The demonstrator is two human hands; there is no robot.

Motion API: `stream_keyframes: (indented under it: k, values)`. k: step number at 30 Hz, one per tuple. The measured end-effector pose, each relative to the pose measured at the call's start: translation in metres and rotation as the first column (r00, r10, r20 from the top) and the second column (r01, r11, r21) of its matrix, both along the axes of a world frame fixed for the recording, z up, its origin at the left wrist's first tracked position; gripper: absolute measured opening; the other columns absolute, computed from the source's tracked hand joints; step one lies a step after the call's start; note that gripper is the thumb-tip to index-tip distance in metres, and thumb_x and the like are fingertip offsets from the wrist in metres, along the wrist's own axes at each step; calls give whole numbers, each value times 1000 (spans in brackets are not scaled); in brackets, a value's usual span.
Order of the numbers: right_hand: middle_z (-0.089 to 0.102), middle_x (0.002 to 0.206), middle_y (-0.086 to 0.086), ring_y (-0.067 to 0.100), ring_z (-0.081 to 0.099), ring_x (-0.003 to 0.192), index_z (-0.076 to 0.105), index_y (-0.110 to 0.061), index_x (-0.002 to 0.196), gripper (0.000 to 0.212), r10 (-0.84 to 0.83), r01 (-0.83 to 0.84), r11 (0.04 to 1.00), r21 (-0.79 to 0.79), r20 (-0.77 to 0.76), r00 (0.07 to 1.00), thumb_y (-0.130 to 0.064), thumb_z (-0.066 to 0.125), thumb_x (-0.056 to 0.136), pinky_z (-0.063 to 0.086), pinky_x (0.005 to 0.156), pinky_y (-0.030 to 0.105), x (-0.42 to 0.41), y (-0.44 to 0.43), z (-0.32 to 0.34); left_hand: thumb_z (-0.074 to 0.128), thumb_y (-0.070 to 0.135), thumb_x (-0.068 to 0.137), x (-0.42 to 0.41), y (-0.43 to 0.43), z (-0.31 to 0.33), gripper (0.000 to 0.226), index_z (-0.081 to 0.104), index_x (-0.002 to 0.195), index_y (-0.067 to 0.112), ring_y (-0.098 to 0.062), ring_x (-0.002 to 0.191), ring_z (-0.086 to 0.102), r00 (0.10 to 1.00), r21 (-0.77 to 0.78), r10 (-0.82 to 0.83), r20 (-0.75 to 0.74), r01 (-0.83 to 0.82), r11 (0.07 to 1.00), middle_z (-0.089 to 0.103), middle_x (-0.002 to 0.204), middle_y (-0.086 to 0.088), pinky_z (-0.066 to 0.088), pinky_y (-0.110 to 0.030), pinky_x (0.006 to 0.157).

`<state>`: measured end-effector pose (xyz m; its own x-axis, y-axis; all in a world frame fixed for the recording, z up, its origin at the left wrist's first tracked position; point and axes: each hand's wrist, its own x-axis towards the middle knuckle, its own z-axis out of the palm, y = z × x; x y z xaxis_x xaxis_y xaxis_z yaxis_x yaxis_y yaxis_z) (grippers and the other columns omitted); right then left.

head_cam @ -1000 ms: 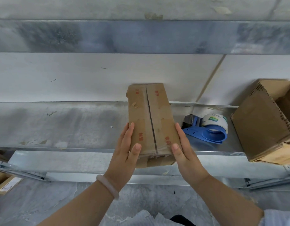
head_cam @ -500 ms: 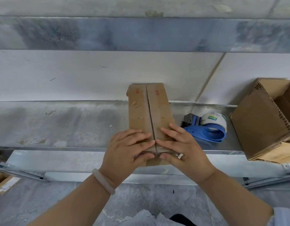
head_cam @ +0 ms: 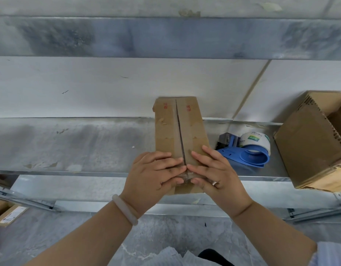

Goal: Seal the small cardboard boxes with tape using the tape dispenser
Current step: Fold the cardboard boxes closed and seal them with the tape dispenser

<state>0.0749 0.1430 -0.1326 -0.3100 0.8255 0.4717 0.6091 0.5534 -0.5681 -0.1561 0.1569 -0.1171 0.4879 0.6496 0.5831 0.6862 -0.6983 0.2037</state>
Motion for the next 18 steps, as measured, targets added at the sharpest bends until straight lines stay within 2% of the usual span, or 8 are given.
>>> stream_keyframes:
  k: [6,9,11,14,16,18]
  values:
    - [57,136,-7,17,37,140,64,-27,123,41,65,-72,995,64,96,993,-43,64,86,30,115,29,9,7,3,54,47,96,-17,6,-5,38,60,130,31,-9,129,49,983,-16,-104,-154,102,995,54,136,17,44,-36,98]
    - [56,137,-9,14,34,141,64,-28,124,40,74,-74,997,4,65,995,-41,62,86,27,116,27,10,7,5,52,46,97,-19,8,-2,37,59,131,32,-9,129,49,977,-11,-122,-176,122,992,54,137,17,44,-34,98]
    - [50,143,-10,16,29,144,59,-29,130,42,98,-96,995,-25,110,989,-40,58,90,25,118,28,13,5,5,47,46,99,-21,8,0,41,53,136,31,-9,133,45,968,-38,-143,-204,138,990,50,141,15,42,-34,101]
    - [26,158,-8,16,16,149,35,-27,149,53,114,-103,993,-64,222,968,-38,46,98,21,119,31,19,0,5,44,43,99,-28,6,-2,46,46,141,25,-11,140,36,965,-135,-191,-179,169,976,44,148,8,38,-34,109]
    - [5,163,-11,11,7,150,10,-29,155,64,104,-71,983,-169,192,976,-37,41,99,17,119,30,22,-6,5,48,43,97,-32,5,-3,49,47,141,21,-11,142,33,977,-205,-183,-107,159,966,44,149,4,33,-29,113]
    - [-6,162,-16,6,1,149,-5,-36,153,67,107,-66,968,-240,161,981,-37,36,100,13,119,27,23,-9,6,50,45,94,-35,5,-4,53,46,141,20,-11,142,31,989,-239,-137,-57,120,964,42,150,3,29,-26,114]
